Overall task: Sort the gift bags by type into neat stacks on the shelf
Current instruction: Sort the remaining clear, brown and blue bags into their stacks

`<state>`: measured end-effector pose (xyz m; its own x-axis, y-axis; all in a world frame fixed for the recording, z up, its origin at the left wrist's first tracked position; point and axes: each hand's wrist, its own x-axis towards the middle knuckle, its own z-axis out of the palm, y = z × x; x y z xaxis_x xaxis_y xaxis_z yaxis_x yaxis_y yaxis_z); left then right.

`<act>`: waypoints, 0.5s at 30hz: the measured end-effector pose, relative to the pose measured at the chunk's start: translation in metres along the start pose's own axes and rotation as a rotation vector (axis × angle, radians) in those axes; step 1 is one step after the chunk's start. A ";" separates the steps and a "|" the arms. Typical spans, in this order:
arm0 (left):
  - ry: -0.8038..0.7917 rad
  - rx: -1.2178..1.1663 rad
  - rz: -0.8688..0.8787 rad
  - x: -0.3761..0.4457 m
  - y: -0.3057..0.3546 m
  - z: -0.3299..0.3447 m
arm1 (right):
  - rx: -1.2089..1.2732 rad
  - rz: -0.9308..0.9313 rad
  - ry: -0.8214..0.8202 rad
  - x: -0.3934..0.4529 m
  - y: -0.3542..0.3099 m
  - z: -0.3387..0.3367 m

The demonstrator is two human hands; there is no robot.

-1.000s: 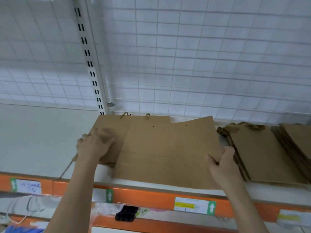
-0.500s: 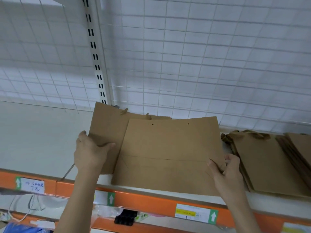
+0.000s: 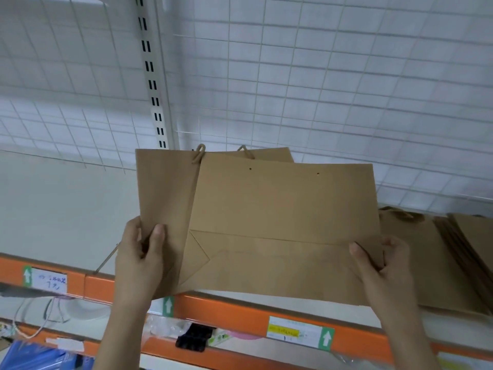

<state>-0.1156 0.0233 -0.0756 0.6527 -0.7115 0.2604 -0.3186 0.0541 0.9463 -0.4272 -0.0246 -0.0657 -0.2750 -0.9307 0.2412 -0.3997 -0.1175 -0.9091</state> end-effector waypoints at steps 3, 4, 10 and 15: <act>-0.043 -0.122 -0.046 -0.012 0.011 0.013 | -0.007 -0.005 0.038 0.003 0.007 -0.023; -0.059 -0.163 -0.047 -0.017 0.017 0.020 | -0.018 -0.012 0.061 0.005 0.009 -0.034; -0.161 -0.309 -0.001 -0.064 0.051 0.088 | -0.088 -0.004 0.200 0.015 0.041 -0.121; -0.203 -0.353 -0.048 -0.129 0.076 0.160 | -0.130 0.023 0.255 0.027 0.077 -0.217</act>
<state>-0.3346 0.0072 -0.0678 0.5007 -0.8411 0.2047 -0.0121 0.2296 0.9732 -0.6549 0.0167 -0.0559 -0.4897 -0.8136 0.3135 -0.4948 -0.0368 -0.8682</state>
